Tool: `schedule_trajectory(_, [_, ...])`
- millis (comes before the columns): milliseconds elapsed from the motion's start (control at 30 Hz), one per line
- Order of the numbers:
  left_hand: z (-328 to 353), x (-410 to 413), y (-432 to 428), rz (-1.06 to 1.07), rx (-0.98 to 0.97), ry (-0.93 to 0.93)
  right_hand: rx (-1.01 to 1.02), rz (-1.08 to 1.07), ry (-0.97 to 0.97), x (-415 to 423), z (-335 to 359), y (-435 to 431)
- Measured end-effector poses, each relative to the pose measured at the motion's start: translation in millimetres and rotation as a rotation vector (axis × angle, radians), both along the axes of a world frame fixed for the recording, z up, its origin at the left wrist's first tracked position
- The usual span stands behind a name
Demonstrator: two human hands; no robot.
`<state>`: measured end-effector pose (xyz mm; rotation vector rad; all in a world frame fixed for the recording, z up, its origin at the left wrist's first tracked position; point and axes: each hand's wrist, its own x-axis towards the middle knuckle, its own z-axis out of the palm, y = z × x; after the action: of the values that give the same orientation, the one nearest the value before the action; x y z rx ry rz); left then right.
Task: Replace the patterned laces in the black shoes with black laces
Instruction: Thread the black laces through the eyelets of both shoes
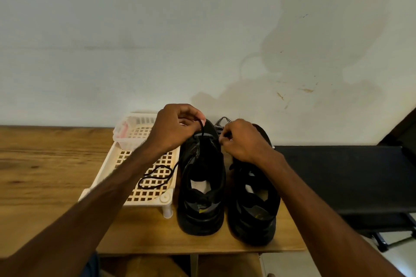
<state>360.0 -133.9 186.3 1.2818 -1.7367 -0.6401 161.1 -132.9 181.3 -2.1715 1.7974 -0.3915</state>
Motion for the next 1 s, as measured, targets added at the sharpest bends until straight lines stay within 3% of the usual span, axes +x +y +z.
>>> schedule_trajectory(133, [-9.9,3.1,-6.3,0.084,-0.020,-0.165,-0.008,-0.034,-0.165,-6.5,7.0,1.4])
schedule_trajectory(200, [-17.0,7.3,-10.0,0.104,-0.005,-0.242,-0.024,-0.078,-0.420,-8.9,23.2,7.7])
schedule_trajectory(333, [-26.6,10.6,-15.3,0.119,0.033,-0.365,0.094,-0.161,-1.161,-13.2,47.4,13.3])
schedule_trajectory(400, [-27.0,9.1,-17.4,0.121,0.041,-0.397,0.069,-0.200,-1.308,-17.5,45.0,10.9])
schedule_trajectory(467, [-26.7,7.5,-19.6,0.114,0.039,-0.406,-0.007,-0.223,-1.154,-19.0,36.4,7.8])
schedule_trajectory(567, [-28.5,5.0,-21.8,0.072,0.042,-0.413,-0.120,-0.116,-0.567,-11.7,20.9,5.5])
schedule_trajectory(733, [-27.2,4.3,-19.6,0.019,0.002,-0.367,-0.017,0.028,0.018,9.7,0.5,4.9])
schedule_trajectory(833, [-25.2,2.8,-15.8,-0.018,0.034,-0.343,-0.013,0.002,0.091,13.0,-3.1,2.6])
schedule_trajectory(1000, [-28.1,-2.9,-9.8,-0.056,0.074,-0.337,-0.008,-0.056,-0.064,5.1,0.8,-1.6])
